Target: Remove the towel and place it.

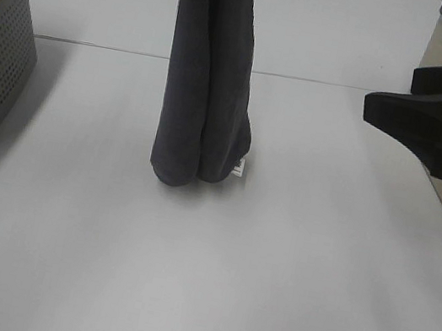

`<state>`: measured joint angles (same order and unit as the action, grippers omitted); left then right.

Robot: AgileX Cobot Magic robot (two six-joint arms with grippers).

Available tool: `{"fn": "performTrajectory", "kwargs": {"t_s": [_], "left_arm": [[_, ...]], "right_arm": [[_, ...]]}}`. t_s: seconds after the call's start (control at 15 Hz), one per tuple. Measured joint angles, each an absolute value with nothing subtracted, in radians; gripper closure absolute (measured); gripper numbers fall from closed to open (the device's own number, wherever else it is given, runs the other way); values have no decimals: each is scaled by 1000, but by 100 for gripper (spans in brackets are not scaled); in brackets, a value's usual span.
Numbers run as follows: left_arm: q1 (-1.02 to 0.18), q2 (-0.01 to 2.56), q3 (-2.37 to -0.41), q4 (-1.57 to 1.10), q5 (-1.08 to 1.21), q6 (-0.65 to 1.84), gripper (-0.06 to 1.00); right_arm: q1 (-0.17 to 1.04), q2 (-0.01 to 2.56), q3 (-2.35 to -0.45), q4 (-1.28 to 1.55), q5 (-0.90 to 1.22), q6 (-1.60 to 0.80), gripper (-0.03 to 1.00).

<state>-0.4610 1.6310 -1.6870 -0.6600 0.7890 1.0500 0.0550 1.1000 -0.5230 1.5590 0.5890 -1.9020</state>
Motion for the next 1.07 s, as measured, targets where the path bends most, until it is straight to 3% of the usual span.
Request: {"fn": "performTrajectory", "kwargs": {"t_s": [0.33,0.6,1.07], "left_arm": [[-461,1632,-1688,-660,820,1064,94],[-461,1632,-1688,-660,843,1066,94],[-461,1632,-1688,-660,855,1066,94]], "right_arm": [[53,1347,-577,1727,702,-2229,29],[53,1606,-708,1723,836,-2318,30],[53,1895,-864,1711,855,-2499,32]]}}
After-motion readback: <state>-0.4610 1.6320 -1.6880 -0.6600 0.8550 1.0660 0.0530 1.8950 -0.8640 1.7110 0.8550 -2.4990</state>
